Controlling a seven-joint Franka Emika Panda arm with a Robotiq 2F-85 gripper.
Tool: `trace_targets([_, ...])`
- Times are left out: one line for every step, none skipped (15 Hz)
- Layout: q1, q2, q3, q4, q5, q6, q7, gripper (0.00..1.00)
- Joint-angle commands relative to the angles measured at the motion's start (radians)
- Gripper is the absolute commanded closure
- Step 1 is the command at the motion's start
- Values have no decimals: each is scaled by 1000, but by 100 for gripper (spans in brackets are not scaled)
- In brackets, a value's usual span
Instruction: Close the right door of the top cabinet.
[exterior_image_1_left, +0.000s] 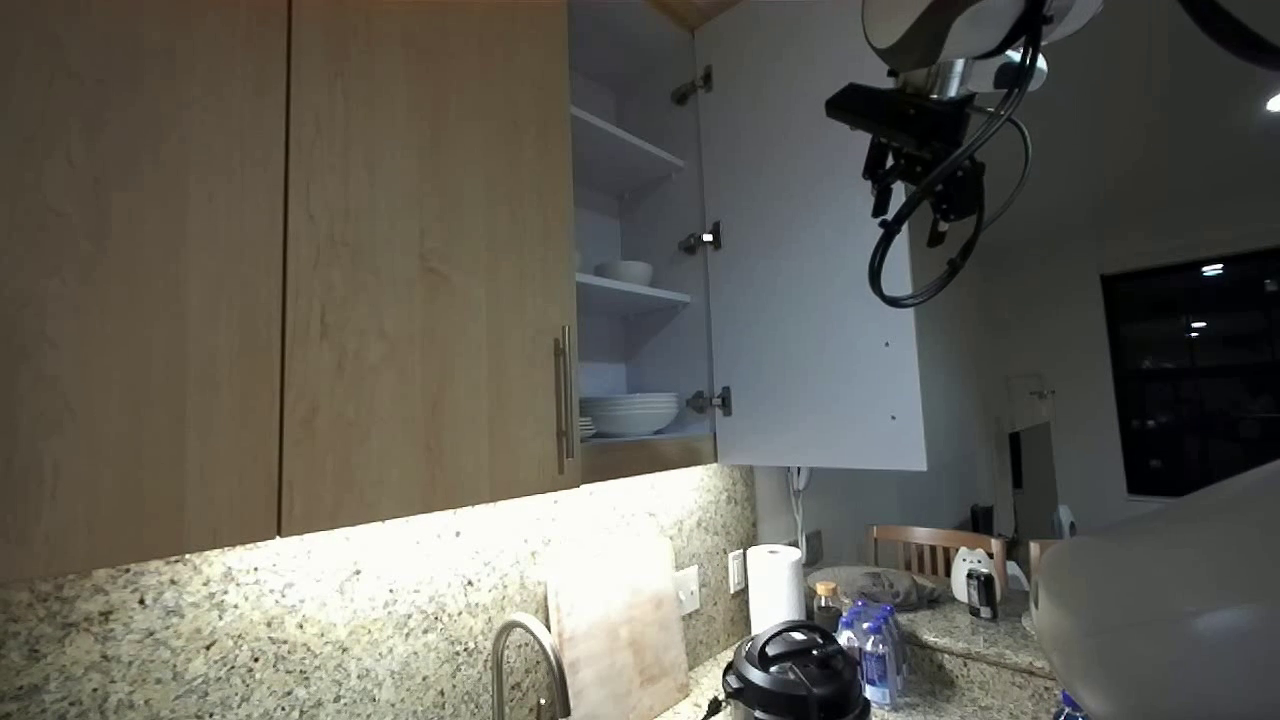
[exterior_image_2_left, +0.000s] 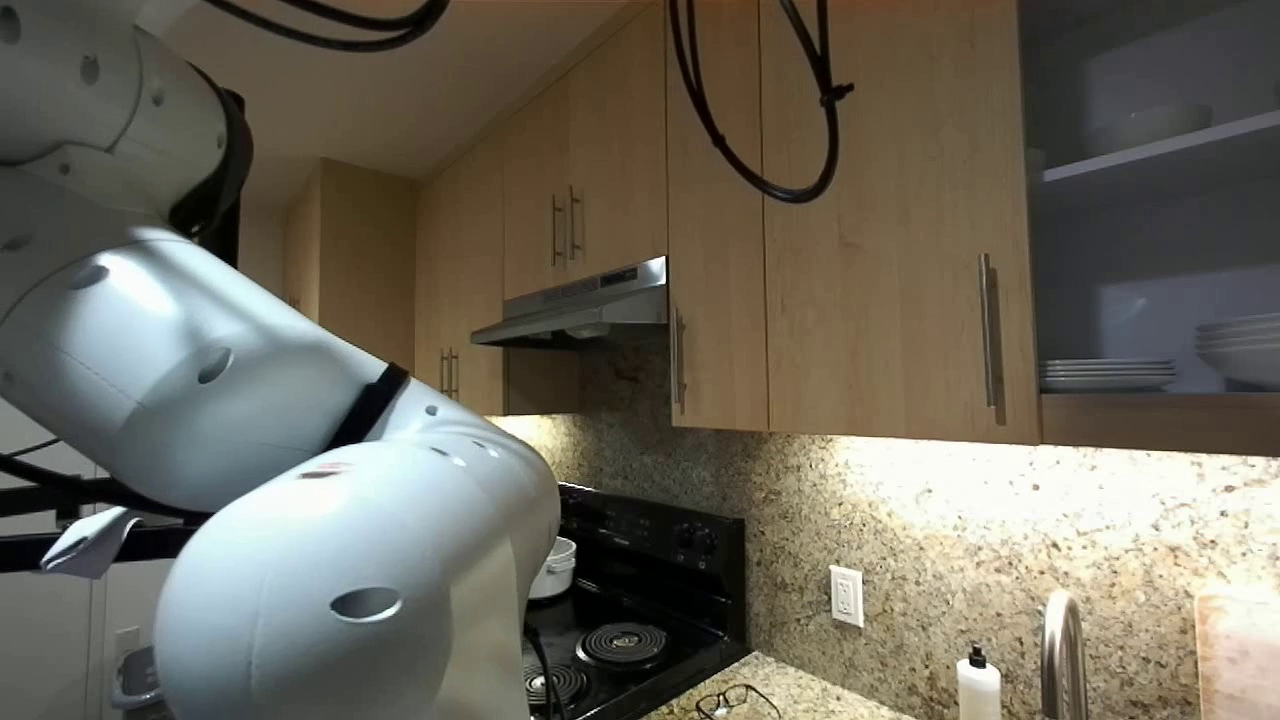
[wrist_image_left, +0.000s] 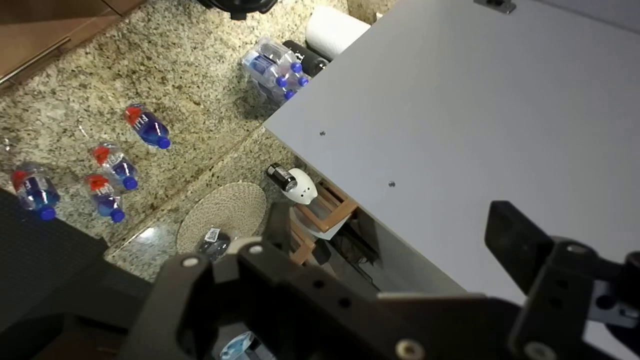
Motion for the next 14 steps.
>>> trace_targets([-34,34,-20,-8,-18,41,54,0])
trace_targets([-37,41,-34,-9,-10,41,51,0])
trace_targets([-40,46,-44,-10,-5,42,49,0])
trace_targets([-33,54,-67,-12,9,42,39,0])
trace_targets([-31,60,-81,-13,14,42,36,0])
trace_targets([-25,69,-103,-11,25,39,28,0])
trace_targets([-21,76,-119,-11,34,38,21,0])
trace_targets([-13,84,-138,-9,47,37,13,0])
trace_targets([-8,91,-154,-7,58,36,11,0])
trace_targets([6,97,-176,-6,77,43,5,0])
trace_targets([13,103,-191,-5,94,44,2,0])
trace_targets([34,108,-215,-6,125,52,-9,0])
trace_targets([53,111,-235,-7,153,59,-22,0])
trace_targets([84,111,-263,-10,193,69,-49,0])
